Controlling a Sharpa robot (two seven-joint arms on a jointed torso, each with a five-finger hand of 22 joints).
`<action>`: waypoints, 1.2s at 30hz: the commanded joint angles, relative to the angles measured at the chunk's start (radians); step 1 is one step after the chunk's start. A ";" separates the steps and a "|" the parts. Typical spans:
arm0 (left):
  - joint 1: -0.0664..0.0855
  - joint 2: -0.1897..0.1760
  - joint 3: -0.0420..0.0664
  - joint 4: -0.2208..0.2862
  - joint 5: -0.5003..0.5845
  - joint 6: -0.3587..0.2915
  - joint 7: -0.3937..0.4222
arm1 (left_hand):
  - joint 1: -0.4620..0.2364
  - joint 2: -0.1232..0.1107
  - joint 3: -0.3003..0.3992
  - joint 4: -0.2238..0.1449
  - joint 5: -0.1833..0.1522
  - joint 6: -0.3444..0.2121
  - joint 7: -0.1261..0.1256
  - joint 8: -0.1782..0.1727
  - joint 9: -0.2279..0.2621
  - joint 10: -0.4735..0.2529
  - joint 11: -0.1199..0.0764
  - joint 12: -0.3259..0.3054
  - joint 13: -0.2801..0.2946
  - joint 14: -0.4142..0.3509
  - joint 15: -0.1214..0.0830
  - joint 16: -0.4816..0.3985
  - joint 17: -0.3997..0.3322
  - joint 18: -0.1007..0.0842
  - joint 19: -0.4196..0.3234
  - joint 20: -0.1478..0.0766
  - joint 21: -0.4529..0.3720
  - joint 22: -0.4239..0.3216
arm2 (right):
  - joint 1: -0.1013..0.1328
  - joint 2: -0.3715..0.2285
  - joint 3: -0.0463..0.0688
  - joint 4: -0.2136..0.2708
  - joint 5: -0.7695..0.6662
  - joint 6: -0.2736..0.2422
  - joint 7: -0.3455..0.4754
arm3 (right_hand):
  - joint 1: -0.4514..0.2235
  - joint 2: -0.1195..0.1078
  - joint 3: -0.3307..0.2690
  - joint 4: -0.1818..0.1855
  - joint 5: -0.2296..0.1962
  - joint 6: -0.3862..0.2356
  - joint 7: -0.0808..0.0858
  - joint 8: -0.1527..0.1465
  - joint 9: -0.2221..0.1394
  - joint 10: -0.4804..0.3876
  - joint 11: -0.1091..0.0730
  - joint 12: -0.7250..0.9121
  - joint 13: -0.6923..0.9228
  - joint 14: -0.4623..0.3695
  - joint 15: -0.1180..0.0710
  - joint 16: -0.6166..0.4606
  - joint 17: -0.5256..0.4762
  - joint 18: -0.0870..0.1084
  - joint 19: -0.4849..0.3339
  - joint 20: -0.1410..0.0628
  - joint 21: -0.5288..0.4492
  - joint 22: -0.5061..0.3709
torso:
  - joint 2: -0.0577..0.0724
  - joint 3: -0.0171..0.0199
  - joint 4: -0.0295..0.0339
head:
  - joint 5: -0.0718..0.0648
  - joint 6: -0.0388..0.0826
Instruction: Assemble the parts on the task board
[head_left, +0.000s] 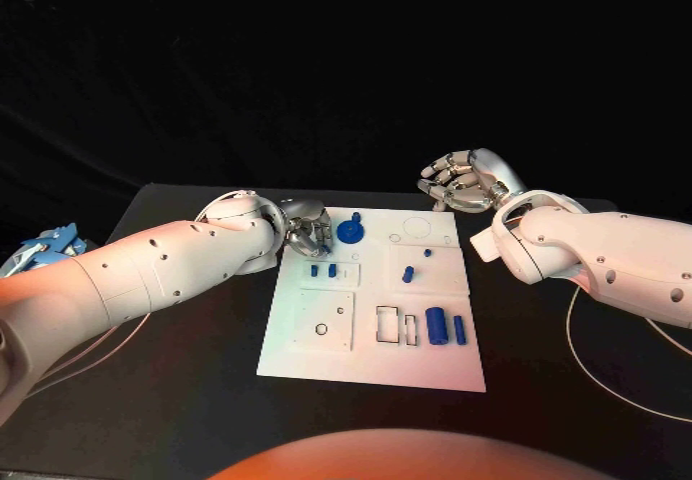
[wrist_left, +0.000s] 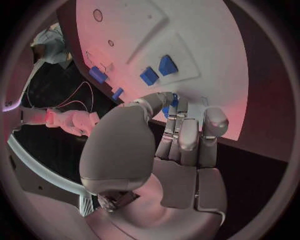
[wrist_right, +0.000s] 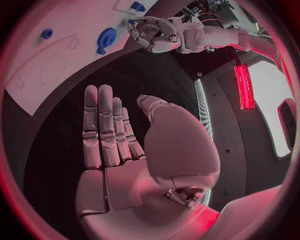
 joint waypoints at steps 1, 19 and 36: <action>-0.001 0.007 -0.002 0.005 0.001 0.024 0.008 | -0.003 0.003 -0.006 -0.004 -0.006 0.006 0.000 -0.006 0.002 0.007 -0.001 -0.004 0.000 -0.005 -0.002 -0.003 0.002 -0.009 -0.004 0.001 -0.002 0.001 | 0.000 0.001 0.000 0.000 -0.002 0.011 0.008 | -0.004 0.009 -0.004 -0.003 0.007 -0.008 0.007 0.003 -0.002 -0.003 0.003 0.004 -0.001 0.007 0.000 -0.004 0.001 0.011 0.007 0.000 -0.005 -0.001 | 0.001 0.0001 0.0000 | 0.001 0.000; -0.001 0.010 -0.002 0.006 0.004 -0.001 0.007 | 0.005 0.010 -0.009 -0.013 -0.008 0.016 -0.003 -0.009 0.005 0.019 -0.005 -0.006 0.005 -0.001 -0.006 0.000 0.005 -0.011 0.005 -0.002 0.004 0.012 | -0.001 0.003 0.000 -0.002 -0.002 0.013 0.007 | -0.004 0.009 -0.004 -0.003 0.007 -0.008 0.007 0.003 -0.002 -0.003 0.003 0.004 -0.001 0.007 0.000 -0.004 0.001 0.011 0.007 0.000 -0.005 -0.001 | 0.000 0.0008 -0.0006 | 0.001 0.000; -0.001 0.017 -0.005 -0.003 -0.007 0.026 -0.028 | -0.024 -0.009 -0.027 -0.007 -0.010 -0.027 0.010 -0.057 -0.006 -0.005 0.009 -0.040 0.008 -0.021 0.006 -0.005 -0.013 -0.001 -0.037 0.004 -0.027 -0.035 | -0.002 0.003 0.000 -0.002 -0.002 0.014 0.007 | -0.004 0.009 -0.004 -0.003 0.007 -0.008 0.007 0.003 -0.002 -0.003 0.003 0.004 -0.001 0.007 0.000 -0.004 0.001 0.011 0.007 0.000 -0.005 -0.001 | 0.000 0.0004 -0.0015 | -0.001 -0.001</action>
